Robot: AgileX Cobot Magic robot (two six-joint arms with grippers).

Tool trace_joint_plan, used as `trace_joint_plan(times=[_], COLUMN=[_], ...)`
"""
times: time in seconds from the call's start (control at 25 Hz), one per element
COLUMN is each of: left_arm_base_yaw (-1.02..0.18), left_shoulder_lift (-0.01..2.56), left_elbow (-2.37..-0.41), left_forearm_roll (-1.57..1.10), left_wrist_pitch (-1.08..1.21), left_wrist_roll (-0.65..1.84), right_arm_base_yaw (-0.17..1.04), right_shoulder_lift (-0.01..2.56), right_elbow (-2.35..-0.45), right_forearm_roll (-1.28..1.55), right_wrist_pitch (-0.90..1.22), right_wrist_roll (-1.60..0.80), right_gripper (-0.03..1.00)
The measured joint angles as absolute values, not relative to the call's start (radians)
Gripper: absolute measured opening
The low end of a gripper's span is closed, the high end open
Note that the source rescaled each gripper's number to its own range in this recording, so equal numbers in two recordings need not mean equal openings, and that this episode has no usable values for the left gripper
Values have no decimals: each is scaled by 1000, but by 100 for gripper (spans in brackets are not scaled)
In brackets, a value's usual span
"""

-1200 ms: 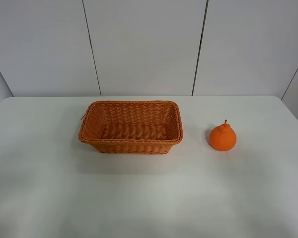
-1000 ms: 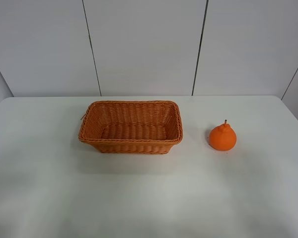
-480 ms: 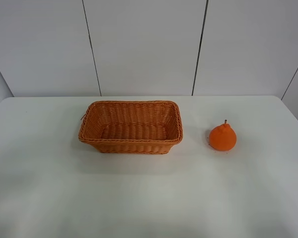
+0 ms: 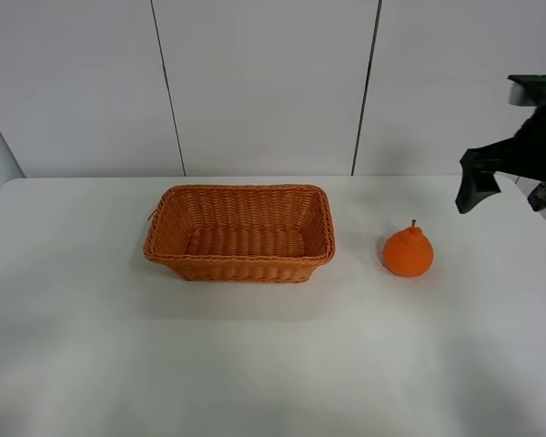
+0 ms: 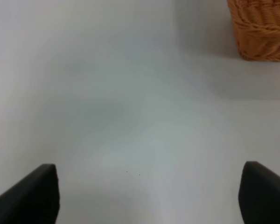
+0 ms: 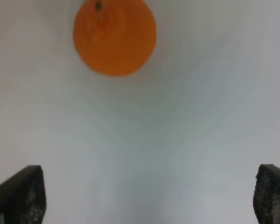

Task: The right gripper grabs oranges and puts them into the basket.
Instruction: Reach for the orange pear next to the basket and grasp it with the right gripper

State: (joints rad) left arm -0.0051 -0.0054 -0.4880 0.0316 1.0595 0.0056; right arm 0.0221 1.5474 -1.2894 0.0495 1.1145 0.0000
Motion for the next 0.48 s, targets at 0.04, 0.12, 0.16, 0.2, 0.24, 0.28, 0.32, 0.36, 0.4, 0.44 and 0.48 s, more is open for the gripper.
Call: trace_joint_plan(times=[0.04,0.12,0.16,0.2,0.24,0.28,0.32,0.36,0.4,0.44,0.48], left_arm_base_yaw=[-5,-5,-5,-5,-5,-5,-5,-5,-5,-5,-5], left_shoulder_lift=[-5,-5,-5,-5,-5,-5,-5,-5,-5,-5,-5], left_elbow=[-488,-488,-488,-488,-488,-488,-488,-488,-488,-488,-488], left_forearm_roll=[32,32,32,32,32,32,32,32,32,32,32], left_wrist_pitch=[1060,1060,1060,1060,1060,1060,1060,1060,1060,1060,1060], left_wrist_roll=[6,6,6,6,6,6,6,6,6,6,6], right_arm_base_yaw=[22,22,27,34,43,58,74,90,103,112,116], right_shoulder_lift=[1606,1735,1792,1834,1871,1909,1944,1963,1982,1997,2008], right_elbow=[-1336,-1447,-1499,-1537,-1571,-1604,-1632,-1644,-1651,-1654,-1655], right_forearm_roll=[49,53,60,62,67,67,69,68,68,68,68], right_wrist_pitch=[1126,1150,1162,1176,1189,1197,1202,1203,1204,1209,1212], right_wrist_roll=[0,0,0,0,0,-6,-8,-8,-8,-8,-7], right_gripper=[98,98,98,98,98,98,98,98,98,98,98])
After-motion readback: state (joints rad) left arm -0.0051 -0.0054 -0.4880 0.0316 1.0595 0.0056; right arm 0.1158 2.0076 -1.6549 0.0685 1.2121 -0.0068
